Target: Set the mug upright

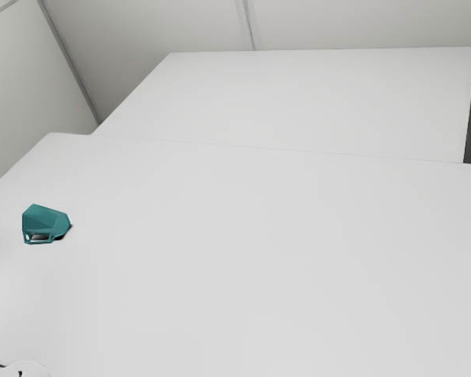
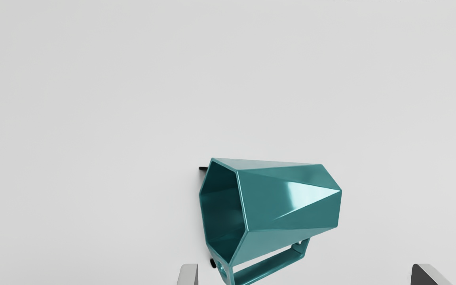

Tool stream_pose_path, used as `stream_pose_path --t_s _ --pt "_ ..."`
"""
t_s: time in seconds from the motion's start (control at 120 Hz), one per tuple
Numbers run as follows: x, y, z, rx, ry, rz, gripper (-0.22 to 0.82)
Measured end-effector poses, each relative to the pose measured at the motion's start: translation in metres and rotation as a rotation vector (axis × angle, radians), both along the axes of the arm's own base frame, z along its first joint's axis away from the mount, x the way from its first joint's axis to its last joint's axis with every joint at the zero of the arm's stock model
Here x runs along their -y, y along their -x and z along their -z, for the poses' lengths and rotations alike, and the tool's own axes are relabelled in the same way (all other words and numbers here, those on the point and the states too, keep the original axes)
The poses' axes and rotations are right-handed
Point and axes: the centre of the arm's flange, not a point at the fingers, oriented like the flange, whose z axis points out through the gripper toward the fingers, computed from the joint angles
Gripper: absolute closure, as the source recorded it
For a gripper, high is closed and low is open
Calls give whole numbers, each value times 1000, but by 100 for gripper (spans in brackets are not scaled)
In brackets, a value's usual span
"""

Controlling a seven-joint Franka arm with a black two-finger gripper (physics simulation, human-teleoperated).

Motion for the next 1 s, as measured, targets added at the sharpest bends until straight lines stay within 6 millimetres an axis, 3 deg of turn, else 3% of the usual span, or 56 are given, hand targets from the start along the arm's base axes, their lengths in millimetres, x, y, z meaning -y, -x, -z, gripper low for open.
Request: stream_pose_path --t_s 0.4,1.0 --pt "-16 21 57 -24 182 -112 2" --pt "-20 28 111 30 353 -142 2"
